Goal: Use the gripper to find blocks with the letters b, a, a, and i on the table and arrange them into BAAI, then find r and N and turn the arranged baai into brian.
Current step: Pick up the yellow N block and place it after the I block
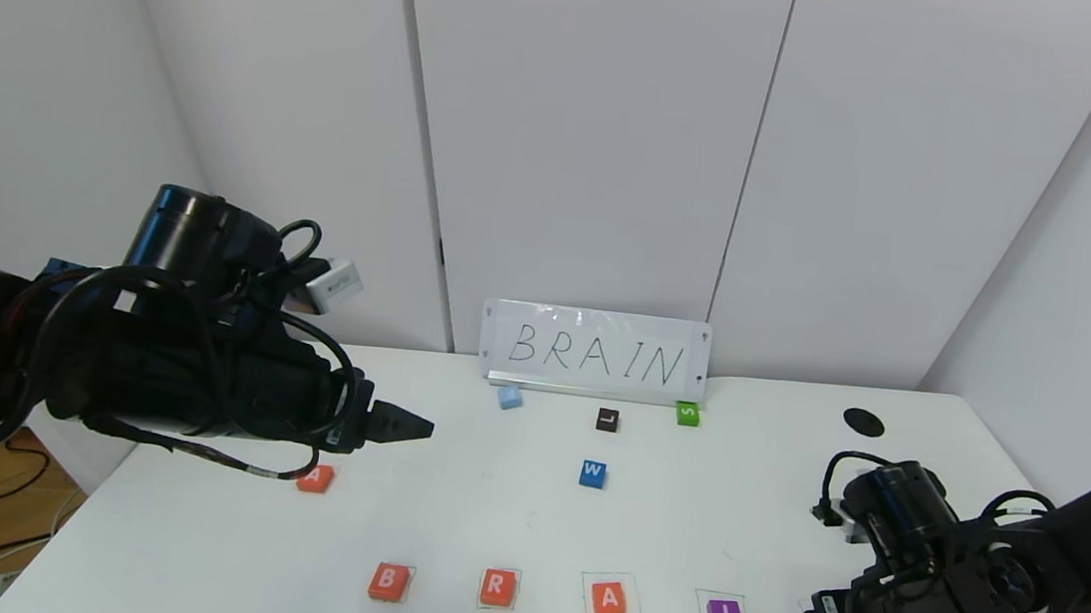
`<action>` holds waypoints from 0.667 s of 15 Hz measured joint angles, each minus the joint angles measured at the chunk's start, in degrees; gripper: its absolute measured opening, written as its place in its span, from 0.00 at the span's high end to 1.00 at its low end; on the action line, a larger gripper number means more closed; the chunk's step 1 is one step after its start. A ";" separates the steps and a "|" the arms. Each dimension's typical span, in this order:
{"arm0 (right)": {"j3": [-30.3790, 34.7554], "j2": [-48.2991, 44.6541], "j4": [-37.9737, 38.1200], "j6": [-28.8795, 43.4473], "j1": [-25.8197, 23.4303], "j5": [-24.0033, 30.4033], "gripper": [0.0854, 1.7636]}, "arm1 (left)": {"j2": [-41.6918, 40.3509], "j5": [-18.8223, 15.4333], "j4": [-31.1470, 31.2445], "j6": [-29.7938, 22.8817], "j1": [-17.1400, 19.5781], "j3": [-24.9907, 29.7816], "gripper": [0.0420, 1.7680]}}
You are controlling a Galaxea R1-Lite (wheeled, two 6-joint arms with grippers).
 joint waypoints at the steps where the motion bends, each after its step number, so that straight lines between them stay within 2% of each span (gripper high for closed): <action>1: -0.06 -0.02 0.00 -0.01 -0.11 0.00 0.13 | -0.05 -0.02 0.02 0.00 0.00 0.00 0.03; 10: -0.22 -1.11 0.46 0.05 -0.71 0.00 0.06 | -0.20 -0.11 0.02 0.00 0.00 0.00 0.03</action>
